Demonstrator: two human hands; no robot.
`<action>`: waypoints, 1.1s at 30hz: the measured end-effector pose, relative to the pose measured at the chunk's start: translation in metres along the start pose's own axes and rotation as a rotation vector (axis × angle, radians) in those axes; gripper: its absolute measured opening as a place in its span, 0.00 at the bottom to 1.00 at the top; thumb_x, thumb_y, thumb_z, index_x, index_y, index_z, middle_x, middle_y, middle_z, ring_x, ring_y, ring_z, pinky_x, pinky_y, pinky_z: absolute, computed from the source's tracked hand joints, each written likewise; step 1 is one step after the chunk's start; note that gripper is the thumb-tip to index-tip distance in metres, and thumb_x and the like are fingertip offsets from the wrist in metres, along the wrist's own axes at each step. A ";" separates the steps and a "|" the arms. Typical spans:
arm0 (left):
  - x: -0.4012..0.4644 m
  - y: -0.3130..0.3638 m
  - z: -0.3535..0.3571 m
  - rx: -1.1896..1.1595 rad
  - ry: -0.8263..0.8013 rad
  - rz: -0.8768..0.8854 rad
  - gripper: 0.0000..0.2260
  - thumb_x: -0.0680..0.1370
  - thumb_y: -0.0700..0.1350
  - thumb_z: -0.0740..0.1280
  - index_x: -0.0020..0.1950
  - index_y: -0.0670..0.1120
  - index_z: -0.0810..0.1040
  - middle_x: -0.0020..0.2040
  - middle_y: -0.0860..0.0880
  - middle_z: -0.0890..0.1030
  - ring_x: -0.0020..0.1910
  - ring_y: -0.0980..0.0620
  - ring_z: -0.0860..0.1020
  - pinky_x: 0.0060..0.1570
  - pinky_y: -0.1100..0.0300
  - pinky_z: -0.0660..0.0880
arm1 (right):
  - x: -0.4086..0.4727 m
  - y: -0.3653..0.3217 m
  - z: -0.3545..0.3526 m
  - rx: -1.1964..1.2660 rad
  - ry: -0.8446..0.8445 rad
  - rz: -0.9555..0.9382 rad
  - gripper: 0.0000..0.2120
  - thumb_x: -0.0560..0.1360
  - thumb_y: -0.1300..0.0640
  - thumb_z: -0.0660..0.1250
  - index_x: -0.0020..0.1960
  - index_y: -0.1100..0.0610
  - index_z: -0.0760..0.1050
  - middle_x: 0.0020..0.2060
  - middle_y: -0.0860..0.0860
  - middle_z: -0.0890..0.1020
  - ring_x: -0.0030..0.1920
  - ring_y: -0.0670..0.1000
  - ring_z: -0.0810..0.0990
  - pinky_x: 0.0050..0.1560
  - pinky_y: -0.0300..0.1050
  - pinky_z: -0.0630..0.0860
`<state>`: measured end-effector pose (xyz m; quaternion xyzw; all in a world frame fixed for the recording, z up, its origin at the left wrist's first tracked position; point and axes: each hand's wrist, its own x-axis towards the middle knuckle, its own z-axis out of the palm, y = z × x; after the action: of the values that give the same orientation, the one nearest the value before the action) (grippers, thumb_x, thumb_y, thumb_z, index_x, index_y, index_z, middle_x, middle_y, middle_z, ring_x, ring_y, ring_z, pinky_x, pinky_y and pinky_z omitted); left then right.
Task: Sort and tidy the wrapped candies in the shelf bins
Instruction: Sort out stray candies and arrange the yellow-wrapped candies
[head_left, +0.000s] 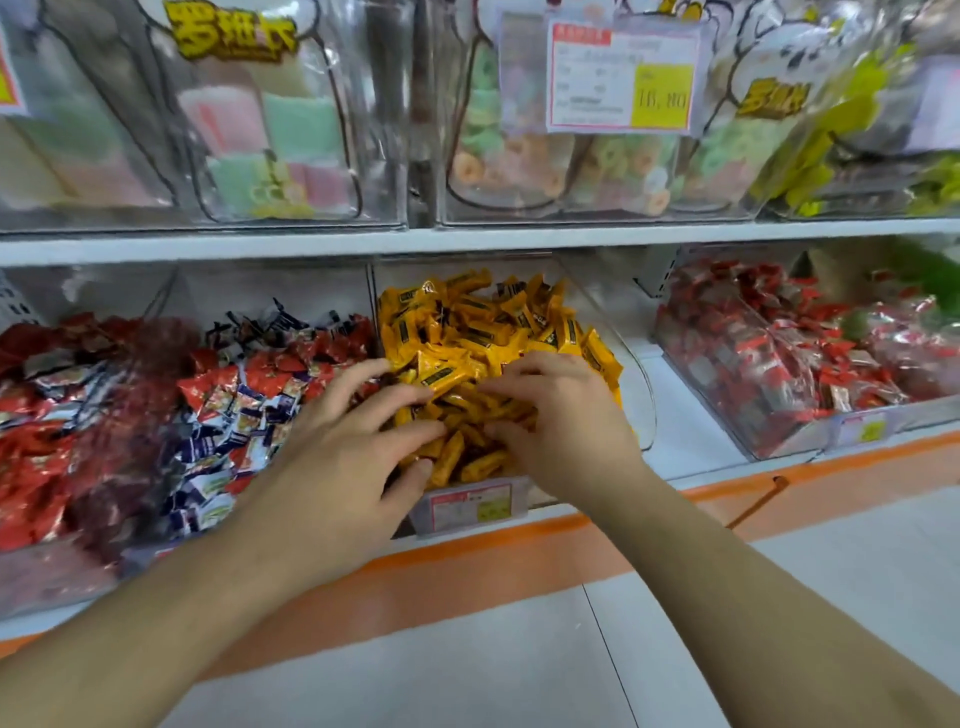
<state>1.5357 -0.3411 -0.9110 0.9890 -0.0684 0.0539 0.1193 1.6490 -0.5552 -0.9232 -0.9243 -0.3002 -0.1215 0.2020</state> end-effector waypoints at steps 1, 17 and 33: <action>-0.001 0.001 0.001 0.010 -0.003 -0.008 0.20 0.83 0.63 0.53 0.72 0.63 0.74 0.77 0.66 0.62 0.82 0.52 0.47 0.75 0.37 0.62 | 0.000 0.006 -0.001 -0.016 0.025 0.010 0.21 0.71 0.48 0.78 0.63 0.42 0.83 0.58 0.46 0.82 0.59 0.55 0.77 0.59 0.57 0.77; -0.004 0.013 -0.001 -0.003 0.006 -0.065 0.25 0.79 0.70 0.57 0.74 0.63 0.71 0.76 0.67 0.60 0.81 0.55 0.41 0.77 0.42 0.56 | -0.001 0.031 -0.015 0.072 0.120 0.161 0.18 0.79 0.54 0.72 0.69 0.48 0.81 0.66 0.50 0.80 0.68 0.54 0.75 0.71 0.51 0.72; -0.005 0.014 0.001 -0.071 0.034 -0.065 0.23 0.79 0.67 0.60 0.73 0.62 0.72 0.74 0.67 0.61 0.80 0.57 0.40 0.78 0.43 0.55 | -0.019 0.016 -0.037 0.038 -0.256 0.172 0.39 0.70 0.42 0.80 0.76 0.34 0.66 0.79 0.46 0.62 0.78 0.53 0.61 0.75 0.57 0.68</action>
<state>1.5287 -0.3545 -0.9092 0.9848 -0.0360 0.0645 0.1571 1.6401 -0.5936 -0.9015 -0.9505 -0.2457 0.0207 0.1892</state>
